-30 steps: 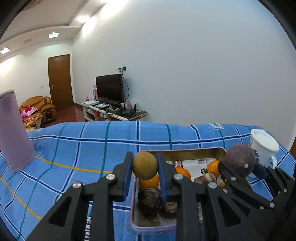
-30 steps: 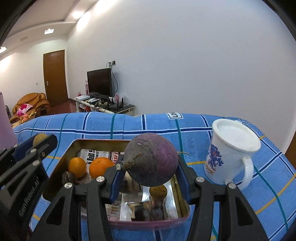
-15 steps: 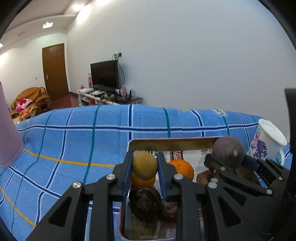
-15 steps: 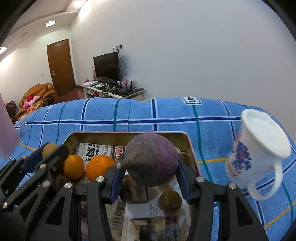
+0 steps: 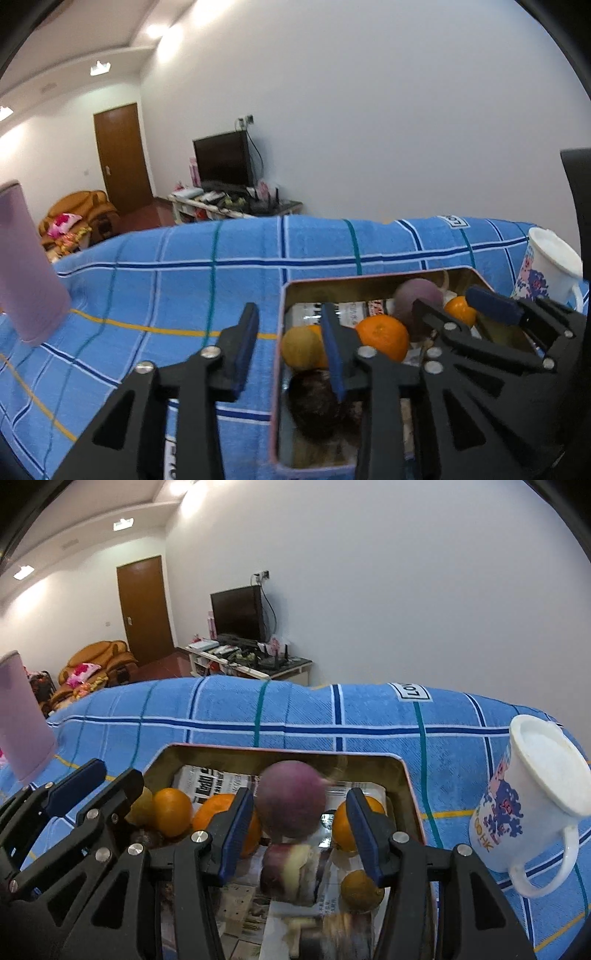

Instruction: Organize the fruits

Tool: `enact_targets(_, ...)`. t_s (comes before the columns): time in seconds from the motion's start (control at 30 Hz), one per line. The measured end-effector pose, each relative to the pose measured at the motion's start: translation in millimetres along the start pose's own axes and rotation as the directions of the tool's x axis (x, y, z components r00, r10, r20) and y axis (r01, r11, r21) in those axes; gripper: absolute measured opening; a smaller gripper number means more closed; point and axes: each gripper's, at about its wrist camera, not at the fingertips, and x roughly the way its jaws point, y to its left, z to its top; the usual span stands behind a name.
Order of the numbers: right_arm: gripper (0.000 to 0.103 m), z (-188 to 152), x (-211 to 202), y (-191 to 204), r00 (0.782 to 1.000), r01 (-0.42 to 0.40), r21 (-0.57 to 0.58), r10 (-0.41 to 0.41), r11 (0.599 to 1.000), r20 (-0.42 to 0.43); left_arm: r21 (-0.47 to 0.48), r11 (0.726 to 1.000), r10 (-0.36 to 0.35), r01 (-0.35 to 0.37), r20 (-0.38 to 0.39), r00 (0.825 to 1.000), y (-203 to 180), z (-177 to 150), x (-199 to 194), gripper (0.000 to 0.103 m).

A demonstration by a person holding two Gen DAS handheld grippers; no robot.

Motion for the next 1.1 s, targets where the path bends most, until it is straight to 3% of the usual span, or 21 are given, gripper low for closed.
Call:
enact_targets(0.07, 0.055, 1.1, -5.3, -2.7, 0.999, -0.029, 0.020, 0.028, 0.999, 0.024, -0.039, 0.999, 0.012, -0.012, 0.017, 1.000, 9.2, -1.0, -6.3, 0.065)
enact_targets(0.1, 0.057, 1.9, -7.8, -4.3, 0.999, -0.040, 0.029, 0.039, 0.999, 0.036, -0.061, 0.998, 0.013, -0.012, 0.027, 1.000, 15.3, -0.9, -9.2, 0.069)
enact_targets(0.17, 0.068, 3.3, -14.5, -8.8, 0.996, -0.058, 0.055, 0.054, 0.997, 0.067, -0.101, 0.995, 0.028, -0.023, 0.049, 0.998, 26.9, -0.4, -15.3, 0.091)
enact_targets(0.2, 0.070, 3.2, -19.6, -12.5, 0.994, -0.070, 0.073, 0.063, 0.995, 0.092, -0.127, 0.991, 0.047, -0.039, 0.060, 0.997, 32.0, -0.2, -18.1, 0.099)
enact_targets(0.23, 0.078, 3.5, -22.4, -14.3, 0.992, -0.079, 0.084, 0.070, 0.993, 0.106, -0.151, 0.987, 0.059, -0.047, 0.076, 0.995, 37.9, -1.0, -21.4, 0.103)
enact_targets(0.27, 0.088, 2.5, -27.8, -16.9, 0.988, -0.101, 0.102, 0.088, 0.990, 0.130, -0.168, 0.985, 0.057, -0.040, 0.096, 0.994, 42.9, -3.3, -26.1, 0.103)
enact_targets(0.37, 0.090, -2.0, -42.0, -15.4, 0.978, -0.102, 0.116, 0.078, 0.988, 0.195, -0.167, 0.984, 0.080, -0.059, 0.122, 0.989, 48.3, -6.9, -35.9, 0.103)
enact_targets(0.6, 0.090, -16.8, -65.8, 13.4, 0.944, 0.060, 0.027, -0.066, 0.998, 0.323, -0.156, 0.978, 0.158, -0.135, 0.146, 0.977, 51.0, -17.0, -48.2, 0.103)
enact_targets(0.87, 0.090, -31.9, -89.5, 26.4, 0.926, 0.108, 0.023, -0.109, 0.994, 0.362, -0.147, 0.980, 0.161, -0.136, 0.172, 0.972, 57.1, -26.5, -63.2, 0.103)
enact_targets(1.0, 0.091, -36.2, -92.2, 21.7, 0.937, 0.088, 0.019, -0.090, 0.996, 0.337, -0.132, 0.984, 0.146, -0.122, 0.192, 0.970, 58.2, -31.2, -73.7, 0.103)
enact_targets(1.1, 0.100, -42.5, -102.7, 18.3, 0.929, 0.108, 0.032, -0.112, 0.994, 0.352, -0.125, 0.986, 0.132, -0.108, 0.200, 0.971, 57.7, -34.2, -80.1, 0.103)
